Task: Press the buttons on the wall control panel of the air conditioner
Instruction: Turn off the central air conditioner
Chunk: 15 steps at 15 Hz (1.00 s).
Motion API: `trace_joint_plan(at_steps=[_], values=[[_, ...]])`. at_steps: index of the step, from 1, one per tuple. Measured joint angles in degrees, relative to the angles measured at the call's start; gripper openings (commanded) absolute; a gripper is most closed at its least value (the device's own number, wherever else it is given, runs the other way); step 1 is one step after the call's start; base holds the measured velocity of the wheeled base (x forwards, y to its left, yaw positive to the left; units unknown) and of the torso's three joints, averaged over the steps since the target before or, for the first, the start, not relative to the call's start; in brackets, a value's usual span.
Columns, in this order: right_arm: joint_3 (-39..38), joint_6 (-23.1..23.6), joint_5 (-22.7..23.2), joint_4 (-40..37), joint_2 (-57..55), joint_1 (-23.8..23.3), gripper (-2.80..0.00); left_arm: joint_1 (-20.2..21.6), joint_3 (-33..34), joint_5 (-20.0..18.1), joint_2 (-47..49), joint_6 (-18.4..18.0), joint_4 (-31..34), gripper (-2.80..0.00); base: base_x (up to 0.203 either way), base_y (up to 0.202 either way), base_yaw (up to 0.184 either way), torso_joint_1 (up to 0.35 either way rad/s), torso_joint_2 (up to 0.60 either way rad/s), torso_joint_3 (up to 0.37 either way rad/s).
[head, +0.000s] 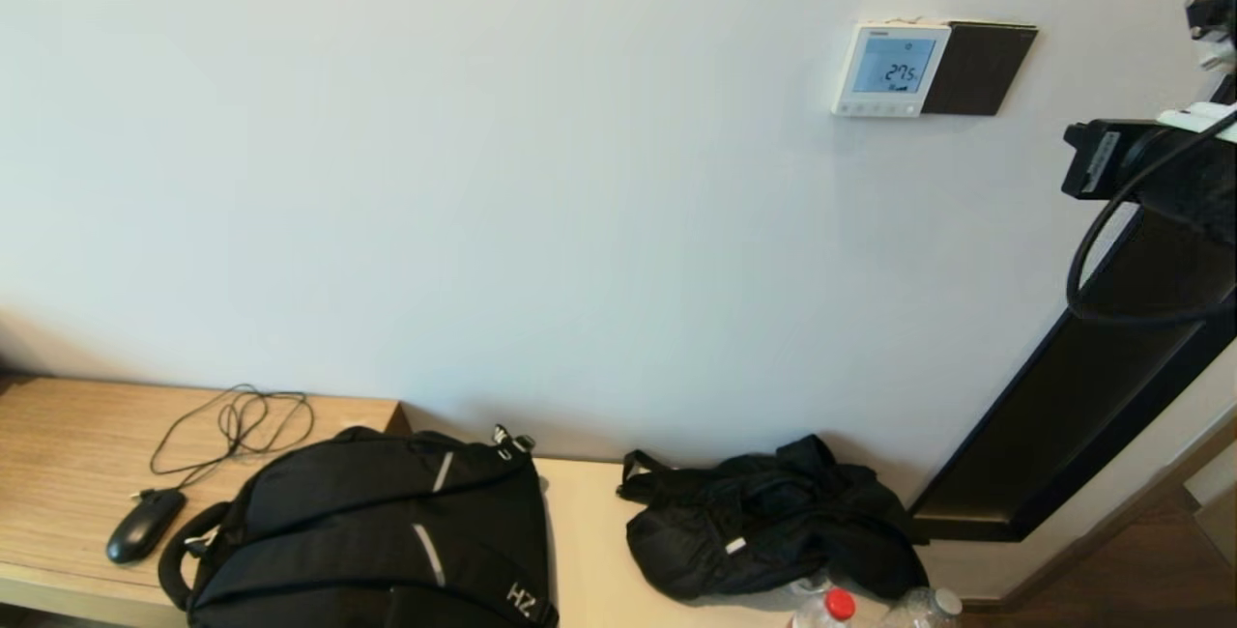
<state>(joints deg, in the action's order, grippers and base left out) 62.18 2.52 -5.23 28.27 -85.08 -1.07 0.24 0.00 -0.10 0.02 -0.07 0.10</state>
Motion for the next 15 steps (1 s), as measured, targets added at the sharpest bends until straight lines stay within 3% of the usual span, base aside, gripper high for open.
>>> trace_joint_plan(at_steps=[11, 15], values=[[19.5, 0.5, -8.8, -0.4, -16.6, 7.4, -2.8, 0.0, 0.0, 0.0, 0.0, 0.0, 0.0, -2.8, 0.0, 0.0, 0.0, 0.0, 0.0, 0.0], [22.3, 0.6, -9.2, -0.7, -19.2, 8.6, -2.8, 0.0, 0.0, 0.0, 0.0, 0.0, 0.0, -2.8, 0.0, 0.0, 0.0, 0.0, 0.0, 0.0]])
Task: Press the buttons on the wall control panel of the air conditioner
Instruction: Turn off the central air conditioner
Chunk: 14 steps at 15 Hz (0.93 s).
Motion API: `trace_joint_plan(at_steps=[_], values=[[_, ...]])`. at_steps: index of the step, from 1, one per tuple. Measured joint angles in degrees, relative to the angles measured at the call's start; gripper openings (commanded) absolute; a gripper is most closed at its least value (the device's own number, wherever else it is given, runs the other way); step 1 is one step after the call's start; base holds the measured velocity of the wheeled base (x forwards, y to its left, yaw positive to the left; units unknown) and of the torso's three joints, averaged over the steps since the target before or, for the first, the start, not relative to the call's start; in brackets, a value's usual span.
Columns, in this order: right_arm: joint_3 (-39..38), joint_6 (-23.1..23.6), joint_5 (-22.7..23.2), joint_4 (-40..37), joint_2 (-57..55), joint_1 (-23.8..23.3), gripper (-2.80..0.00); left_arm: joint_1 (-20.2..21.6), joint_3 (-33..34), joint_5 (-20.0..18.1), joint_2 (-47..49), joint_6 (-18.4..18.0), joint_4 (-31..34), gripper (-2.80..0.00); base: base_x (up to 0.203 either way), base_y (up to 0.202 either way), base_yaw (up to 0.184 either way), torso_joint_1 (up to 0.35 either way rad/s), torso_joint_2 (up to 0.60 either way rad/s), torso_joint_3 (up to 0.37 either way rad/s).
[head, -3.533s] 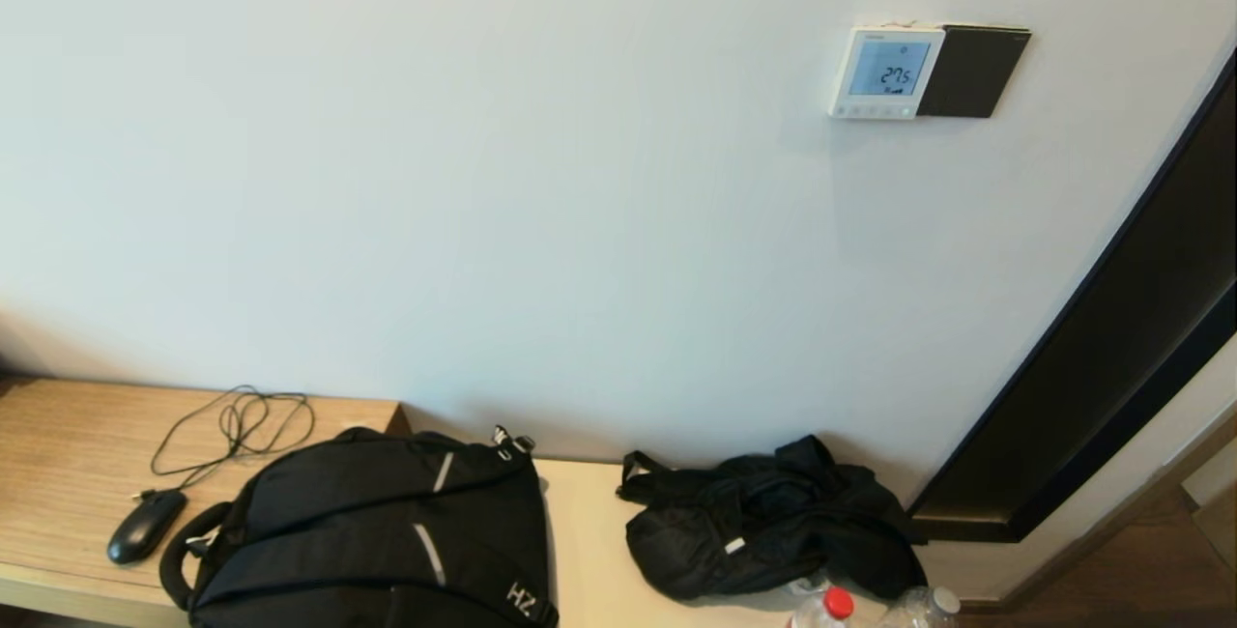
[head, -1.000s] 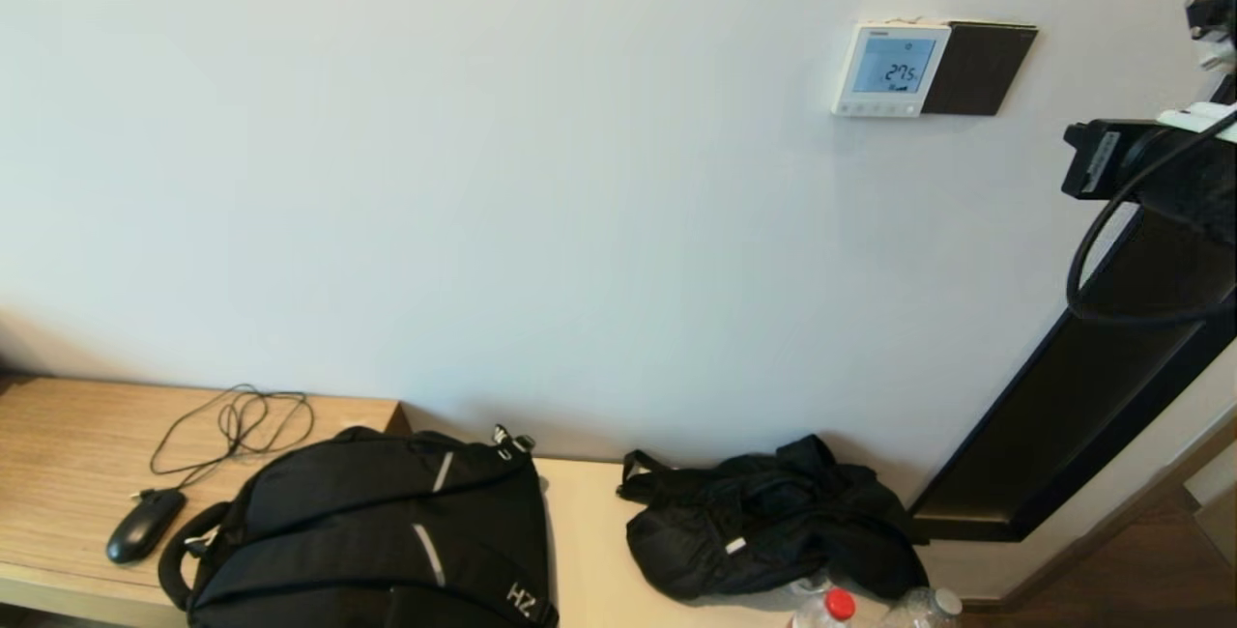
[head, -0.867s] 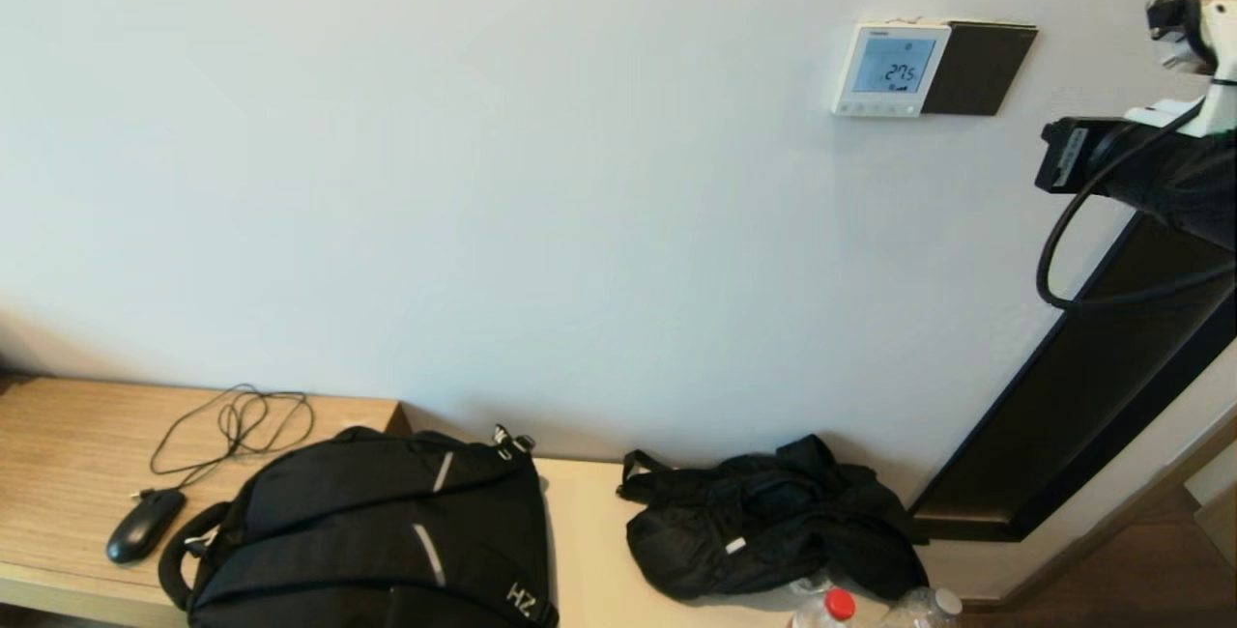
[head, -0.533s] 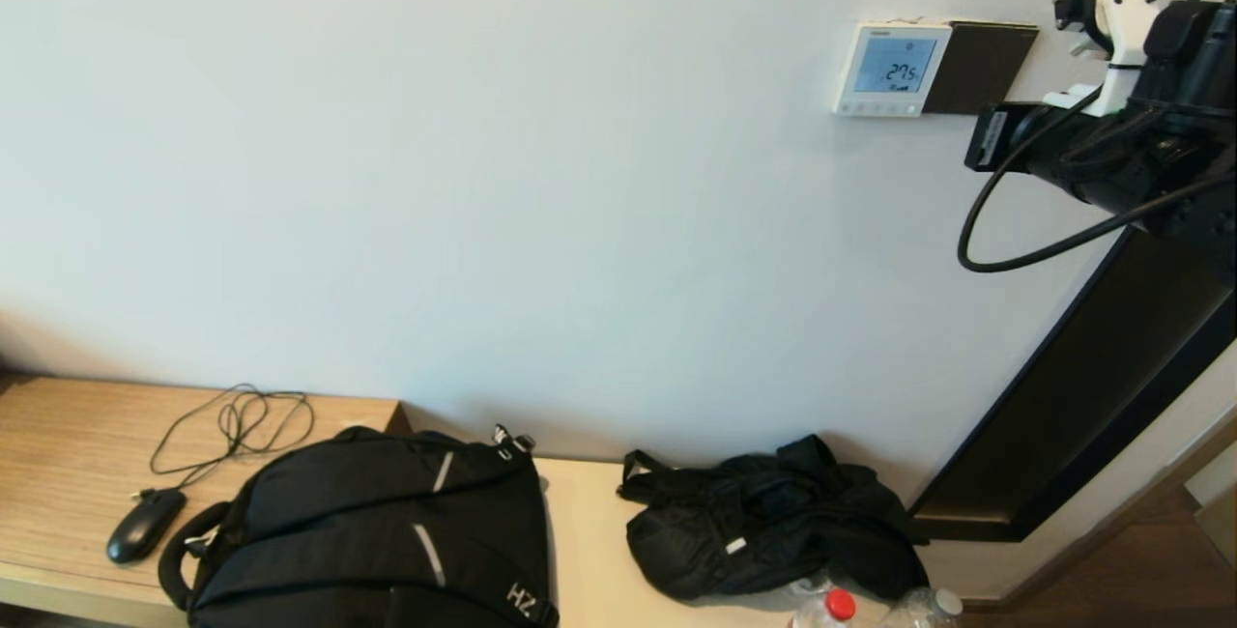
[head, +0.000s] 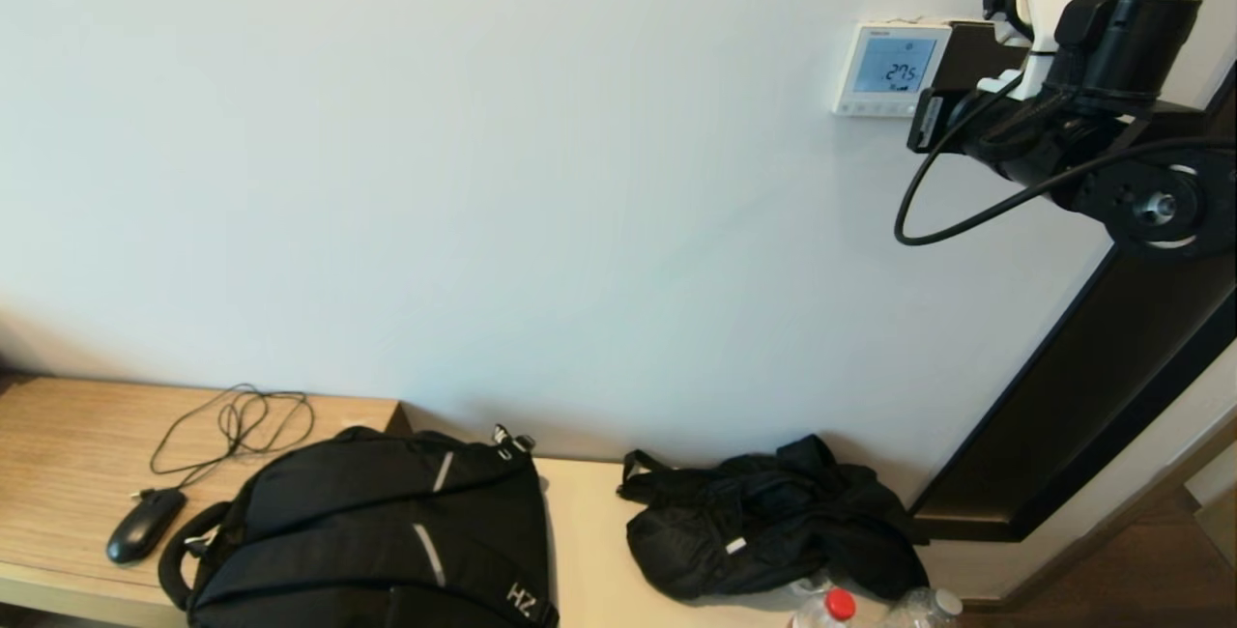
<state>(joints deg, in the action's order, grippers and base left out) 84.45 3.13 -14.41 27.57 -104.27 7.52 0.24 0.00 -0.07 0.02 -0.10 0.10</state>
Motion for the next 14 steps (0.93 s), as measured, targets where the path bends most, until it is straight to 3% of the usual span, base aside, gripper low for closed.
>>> trace_joint_plan(at_steps=[14], values=[[2.5, 0.0, 0.0, 0.1, -3.3, -0.1, -2.8, 0.0, 0.0, 0.0, 0.0, 0.0, 0.0, -2.8, 0.0, 0.0, 0.0, 0.0, 0.0, 0.0]])
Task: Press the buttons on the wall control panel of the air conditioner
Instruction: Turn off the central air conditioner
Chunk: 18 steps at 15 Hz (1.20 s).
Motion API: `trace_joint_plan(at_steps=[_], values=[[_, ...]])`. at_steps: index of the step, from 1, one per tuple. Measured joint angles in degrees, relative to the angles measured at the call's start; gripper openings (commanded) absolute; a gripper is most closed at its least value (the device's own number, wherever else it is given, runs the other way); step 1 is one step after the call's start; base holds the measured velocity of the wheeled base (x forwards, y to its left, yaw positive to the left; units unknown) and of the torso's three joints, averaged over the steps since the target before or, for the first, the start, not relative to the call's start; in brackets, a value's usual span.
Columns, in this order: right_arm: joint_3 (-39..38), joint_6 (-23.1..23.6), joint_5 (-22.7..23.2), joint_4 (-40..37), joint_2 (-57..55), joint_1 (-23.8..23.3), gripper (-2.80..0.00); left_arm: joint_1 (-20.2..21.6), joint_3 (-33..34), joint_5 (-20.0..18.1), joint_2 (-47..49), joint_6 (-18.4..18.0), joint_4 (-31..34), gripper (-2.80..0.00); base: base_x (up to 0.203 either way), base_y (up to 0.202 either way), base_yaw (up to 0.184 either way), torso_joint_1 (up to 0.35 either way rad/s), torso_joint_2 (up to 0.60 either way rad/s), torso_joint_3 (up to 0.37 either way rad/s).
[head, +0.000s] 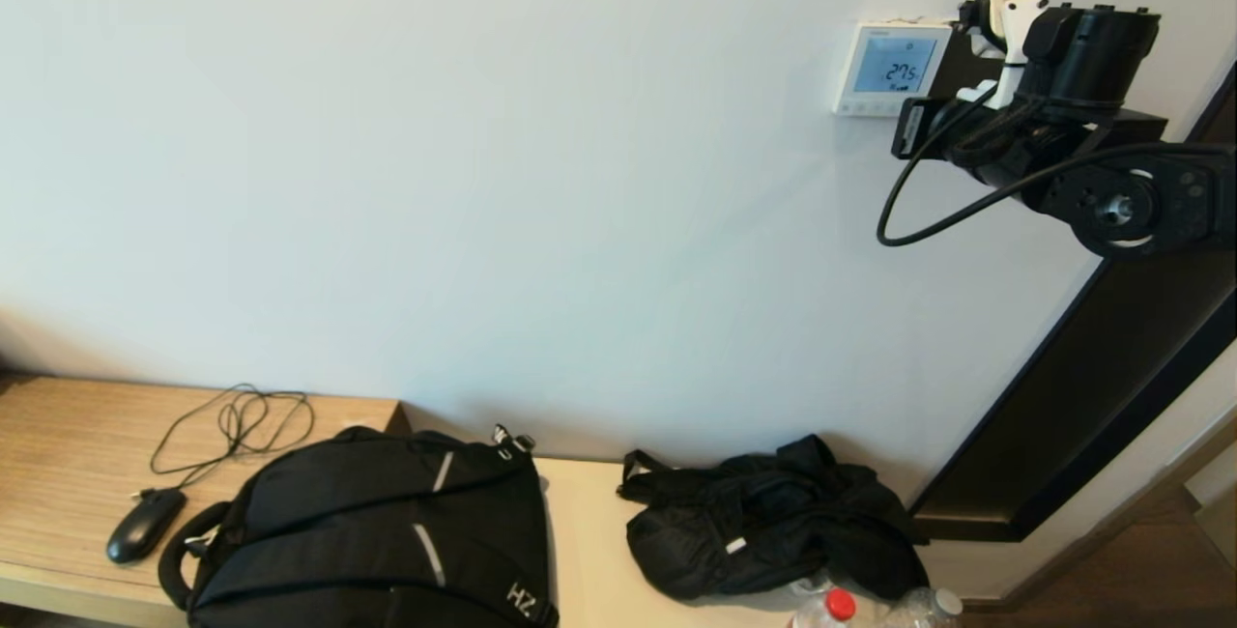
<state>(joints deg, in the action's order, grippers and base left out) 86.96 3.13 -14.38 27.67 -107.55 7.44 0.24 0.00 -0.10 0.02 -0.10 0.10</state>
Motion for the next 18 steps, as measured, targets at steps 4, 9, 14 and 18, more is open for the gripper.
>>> trace_joint_plan(at_steps=[4, 9, 14, 18], values=[[0.0, 0.1, 0.1, 0.0, -0.6, -0.3, -2.8, 0.0, 0.0, 0.0, 0.0, 0.0, 0.0, -2.8, 0.0, 0.0, 0.0, 0.0, 0.0, 0.0], [0.9, 0.1, 0.2, 0.0, -1.7, -0.5, -2.8, 0.0, 0.0, 0.0, 0.0, 0.0, 0.0, -2.8, 0.0, 0.0, 0.0, 0.0, 0.0, 0.0], [2.1, 0.1, 0.1, -0.2, -2.6, -0.5, -2.8, 0.0, 0.0, 0.0, 0.0, 0.0, 0.0, -2.8, 0.0, 0.0, 0.0, 0.0, 0.0, 0.0], [2.0, 0.1, 0.1, -0.1, -2.8, -0.5, -2.8, 0.0, 0.0, 0.0, 0.0, 0.0, 0.0, -2.8, 0.0, 0.0, 0.0, 0.0, 0.0, 0.0]])
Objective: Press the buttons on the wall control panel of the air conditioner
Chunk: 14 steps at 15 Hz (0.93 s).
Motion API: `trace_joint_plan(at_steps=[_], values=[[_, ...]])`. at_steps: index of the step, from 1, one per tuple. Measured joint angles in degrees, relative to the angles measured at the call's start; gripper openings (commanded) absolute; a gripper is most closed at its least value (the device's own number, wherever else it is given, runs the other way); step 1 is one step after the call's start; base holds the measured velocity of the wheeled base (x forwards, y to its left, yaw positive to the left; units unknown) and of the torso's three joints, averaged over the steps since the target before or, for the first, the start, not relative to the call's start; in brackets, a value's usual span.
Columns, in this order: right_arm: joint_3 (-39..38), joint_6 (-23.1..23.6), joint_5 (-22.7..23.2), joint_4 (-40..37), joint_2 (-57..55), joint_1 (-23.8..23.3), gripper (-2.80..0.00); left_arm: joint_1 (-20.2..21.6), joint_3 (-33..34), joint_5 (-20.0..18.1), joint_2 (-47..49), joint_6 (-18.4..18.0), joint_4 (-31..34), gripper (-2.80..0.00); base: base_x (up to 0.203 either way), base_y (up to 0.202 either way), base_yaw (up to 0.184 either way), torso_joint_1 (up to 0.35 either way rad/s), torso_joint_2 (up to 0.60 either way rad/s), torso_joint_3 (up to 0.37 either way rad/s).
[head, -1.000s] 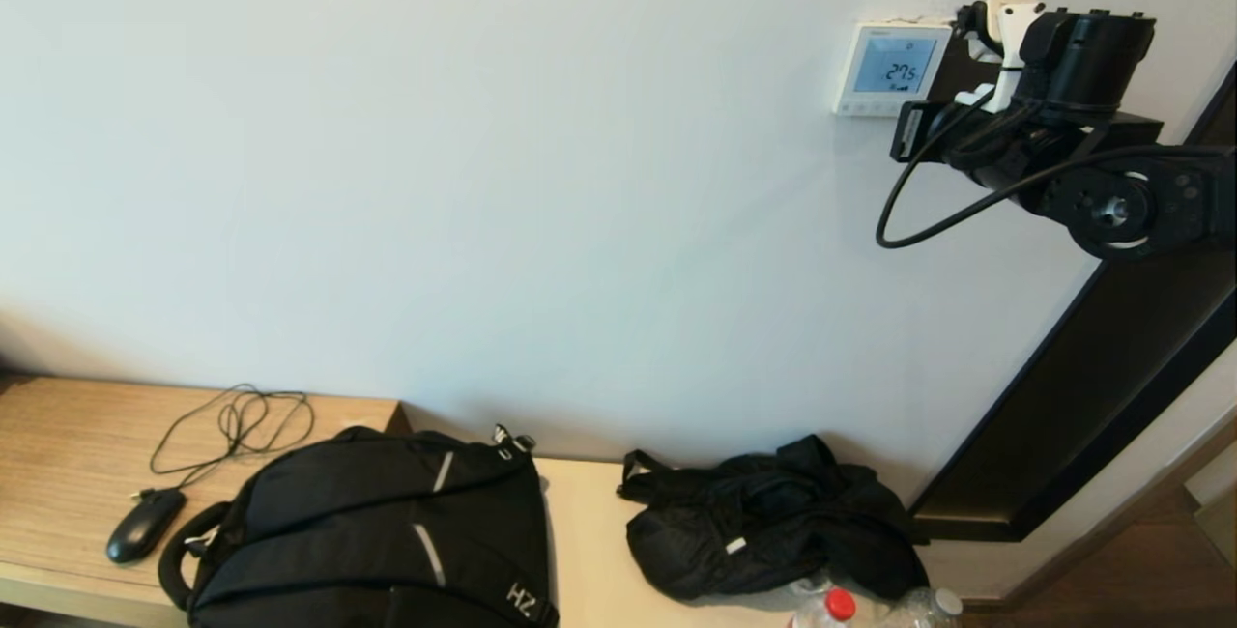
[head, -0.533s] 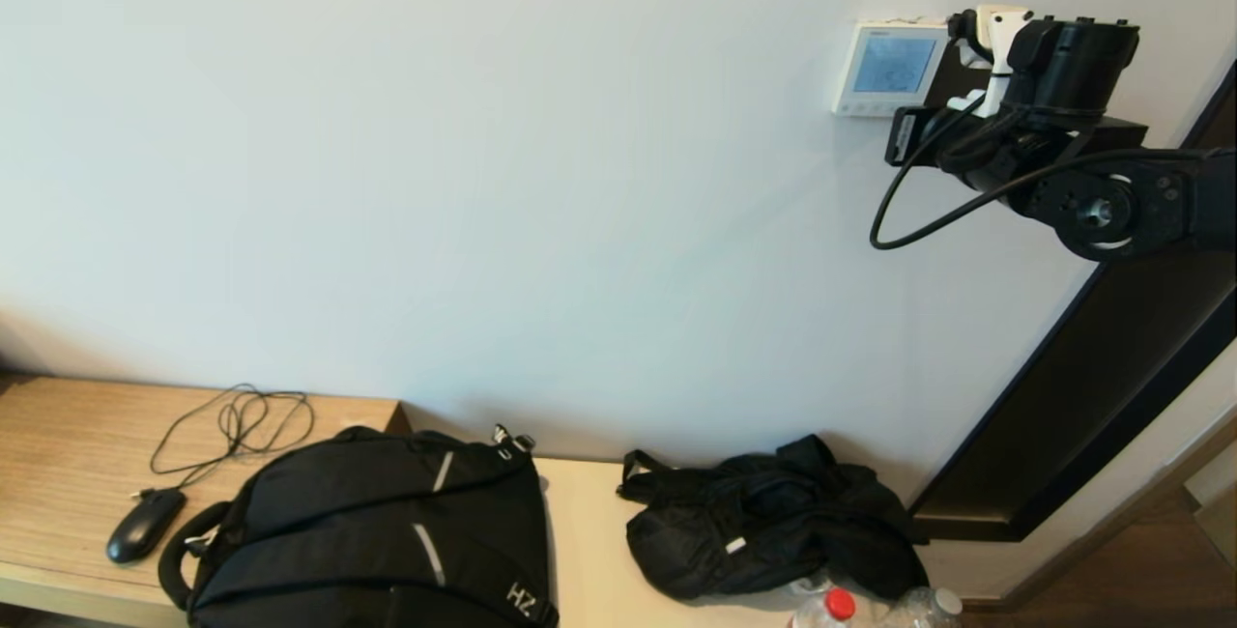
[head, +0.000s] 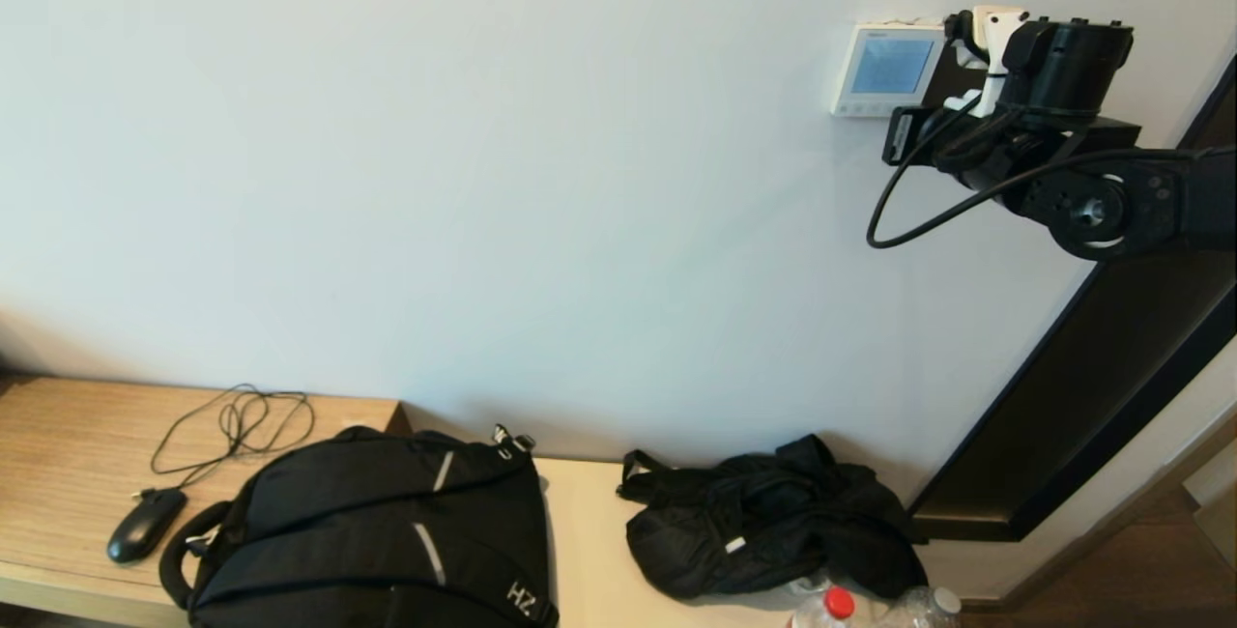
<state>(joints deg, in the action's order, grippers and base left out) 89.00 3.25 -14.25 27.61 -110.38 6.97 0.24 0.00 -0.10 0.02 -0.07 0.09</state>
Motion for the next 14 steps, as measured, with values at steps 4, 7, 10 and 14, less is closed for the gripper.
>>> trace_joint_plan(at_steps=[4, 7, 10, 14], values=[[-2.1, 0.0, 0.0, 0.1, 2.3, 0.2, -2.8, 0.0, 0.0, 0.0, 0.0, 0.0, 0.0, -2.8, 0.0, 0.0, 0.0, 0.0, 0.0, 0.0], [-4.8, 0.0, -0.1, 0.0, 6.4, 0.5, -2.8, 0.0, 0.0, 0.0, 0.0, 0.0, 0.0, -2.8, 0.0, 0.0, 0.0, 0.0, 0.0, 0.0], [-9.2, 0.0, -0.1, 0.0, 13.2, 0.9, -2.8, 0.0, 0.0, 0.0, 0.0, 0.0, 0.0, -2.8, 0.0, 0.0, 0.0, 0.0, 0.0, 0.0], [-17.9, 0.4, -0.1, -0.7, 23.7, 1.2, -2.8, 0.0, 0.0, 0.0, 0.0, 0.0, 0.0, -2.8, 0.0, 0.0, 0.0, 0.0, 0.0, 0.0]])
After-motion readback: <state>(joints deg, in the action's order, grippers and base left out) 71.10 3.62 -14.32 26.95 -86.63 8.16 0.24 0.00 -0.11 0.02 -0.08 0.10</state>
